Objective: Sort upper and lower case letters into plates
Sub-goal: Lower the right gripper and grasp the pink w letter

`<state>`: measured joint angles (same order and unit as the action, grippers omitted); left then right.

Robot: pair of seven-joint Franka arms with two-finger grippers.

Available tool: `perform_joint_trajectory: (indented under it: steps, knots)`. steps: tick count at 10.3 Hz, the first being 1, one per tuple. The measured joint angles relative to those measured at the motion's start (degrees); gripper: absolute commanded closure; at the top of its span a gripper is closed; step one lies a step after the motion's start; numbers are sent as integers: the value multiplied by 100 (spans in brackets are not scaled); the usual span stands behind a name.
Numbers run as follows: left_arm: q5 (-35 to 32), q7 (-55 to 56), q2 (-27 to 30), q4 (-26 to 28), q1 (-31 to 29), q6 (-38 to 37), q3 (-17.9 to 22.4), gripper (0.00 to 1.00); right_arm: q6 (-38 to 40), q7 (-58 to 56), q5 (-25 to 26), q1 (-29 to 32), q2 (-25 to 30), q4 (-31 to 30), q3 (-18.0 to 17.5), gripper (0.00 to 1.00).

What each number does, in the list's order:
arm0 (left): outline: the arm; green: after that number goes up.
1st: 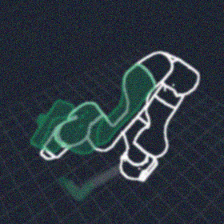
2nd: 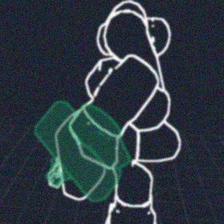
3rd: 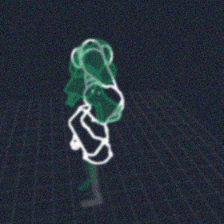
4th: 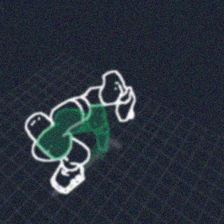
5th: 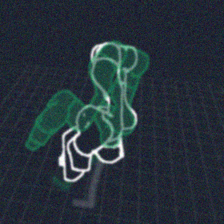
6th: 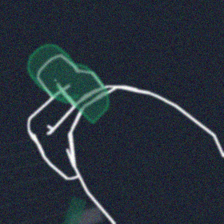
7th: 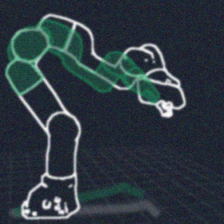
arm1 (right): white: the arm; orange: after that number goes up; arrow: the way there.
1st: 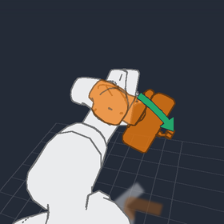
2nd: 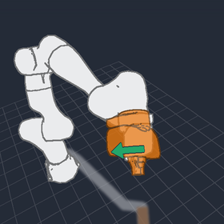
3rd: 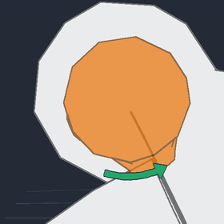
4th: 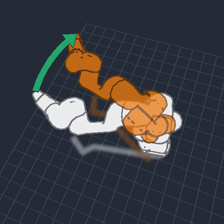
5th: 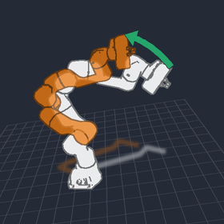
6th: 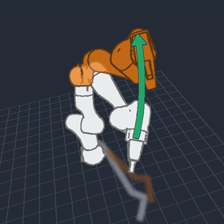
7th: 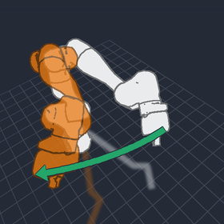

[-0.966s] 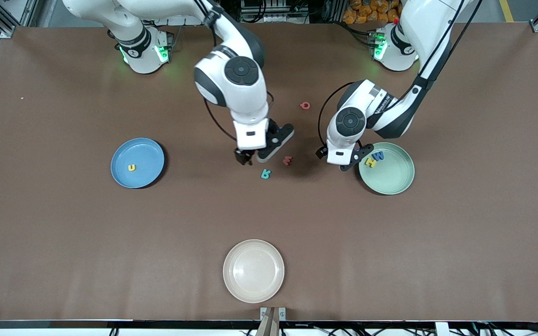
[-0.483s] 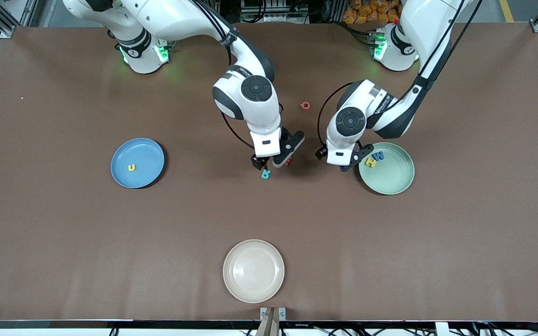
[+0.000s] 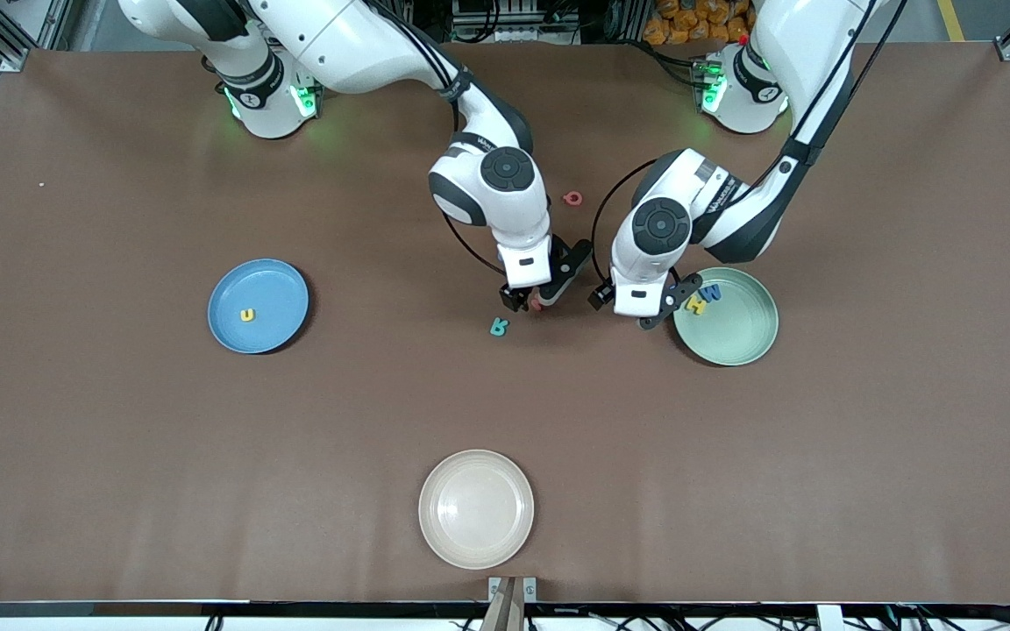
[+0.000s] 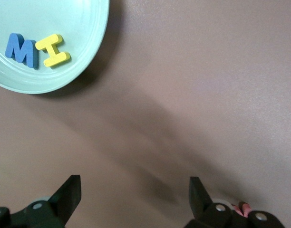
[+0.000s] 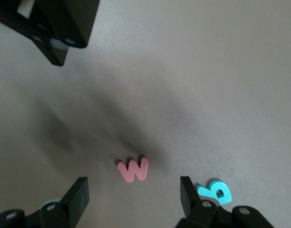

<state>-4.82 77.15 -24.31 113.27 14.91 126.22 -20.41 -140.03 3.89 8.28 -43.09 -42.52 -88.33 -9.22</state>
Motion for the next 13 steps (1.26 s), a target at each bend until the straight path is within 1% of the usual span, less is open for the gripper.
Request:
perform_joint_trajectory:
  steps: [3, 4, 5, 7, 10, 13]
  knots:
    - [0, 26, -3, 1, 6, -6, -1, 0, 4, 0, 72, -143, -322, 282, 10, 17]
    - [0, 41, -3, 2, 8, -6, -2, 0, 5, 0, 120, -183, -376, 306, 14, 19]
    - [0, 48, -3, 2, 18, -8, -3, 0, 12, -2, 201, -211, -413, 319, 15, 23]
    - [0, 53, -16, 14, 35, -12, -4, 0, 25, -2, 419, -223, -453, 323, 16, 23]
    - [0, 53, -90, 18, 38, -12, -4, 0, 138, -166, 512, -224, -468, 334, 33, 24]
    - [0, 53, -185, 19, 39, -12, -4, 0, 231, -465, 523, -224, -589, 473, 71, 31]
